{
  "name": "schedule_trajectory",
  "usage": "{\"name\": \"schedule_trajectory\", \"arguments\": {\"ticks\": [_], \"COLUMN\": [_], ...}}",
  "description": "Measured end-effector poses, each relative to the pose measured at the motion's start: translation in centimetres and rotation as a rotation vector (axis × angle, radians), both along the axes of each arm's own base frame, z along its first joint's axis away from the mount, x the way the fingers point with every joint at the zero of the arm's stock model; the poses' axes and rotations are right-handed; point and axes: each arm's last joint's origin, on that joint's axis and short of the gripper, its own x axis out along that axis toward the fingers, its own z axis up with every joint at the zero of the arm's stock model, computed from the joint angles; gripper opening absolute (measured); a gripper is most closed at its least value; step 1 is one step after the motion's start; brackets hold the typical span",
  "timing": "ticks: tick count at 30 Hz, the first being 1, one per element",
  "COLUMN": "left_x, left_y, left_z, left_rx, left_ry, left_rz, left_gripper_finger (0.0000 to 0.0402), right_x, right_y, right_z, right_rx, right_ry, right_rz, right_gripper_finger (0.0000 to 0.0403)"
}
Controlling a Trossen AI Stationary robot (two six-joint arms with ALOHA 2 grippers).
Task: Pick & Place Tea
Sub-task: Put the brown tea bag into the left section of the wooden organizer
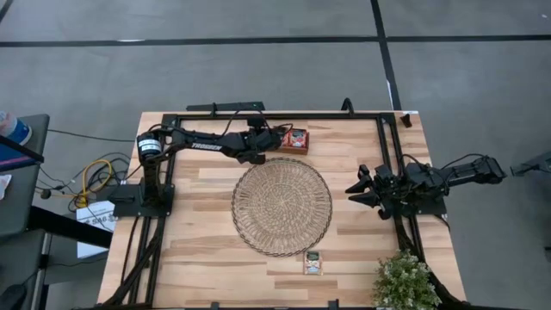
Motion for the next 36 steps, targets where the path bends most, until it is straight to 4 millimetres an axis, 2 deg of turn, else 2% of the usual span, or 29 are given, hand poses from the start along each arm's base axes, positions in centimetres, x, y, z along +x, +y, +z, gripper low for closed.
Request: {"name": "schedule_trajectory", "arguments": {"ticks": [9, 17, 22, 25, 28, 31, 34, 36], "left_x": [-0.1, -0.3, -0.3, -0.5, -0.8, -1.7, -3.1, -4.2], "left_y": [0.0, -0.2, -0.4, -0.7, -2.1, -4.5, -7.4, -9.5], "left_z": [0.0, -0.2, 0.3, 1.5, 3.7, 6.1, 8.5, 9.9], "left_rx": [0.014, 0.009, 0.159, 0.265, 0.324, 0.309, 0.246, 0.128], "left_ry": [-0.015, 0.02, 0.052, 0.056, -0.002, -0.123, -0.282, -0.405], "left_rz": [0.032, 0.043, 0.121, 0.174, 0.201, 0.209, 0.207, 0.19], "left_gripper_finger": [0.0013, 0.0077, 0.0115, 0.0123, 0.0124, 0.012, 0.0114, 0.0109], "right_x": [0.0, 0.0, 0.0, 0.0, 0.0, 0.0, 0.0, 0.0], "right_y": [0.0, 0.0, 0.0, 0.0, 0.0, 0.0, 0.0, 0.0], "right_z": [0.0, 0.0, 0.0, 0.0, 0.0, 0.0, -0.1, -0.2], "right_rx": [0.0, 0.0, 0.0, 0.008, 0.008, 0.007, 0.005, 0.003], "right_ry": [0.0, 0.0, 0.0, 0.002, 0.001, 0.006, 0.015, 0.022], "right_rz": [0.0, 0.0, 0.0, 0.001, 0.005, 0.006, 0.006, 0.007], "right_gripper_finger": [0.0114, 0.0114, 0.0114, 0.0114, 0.0114, 0.0114, 0.0114, 0.0114]}}
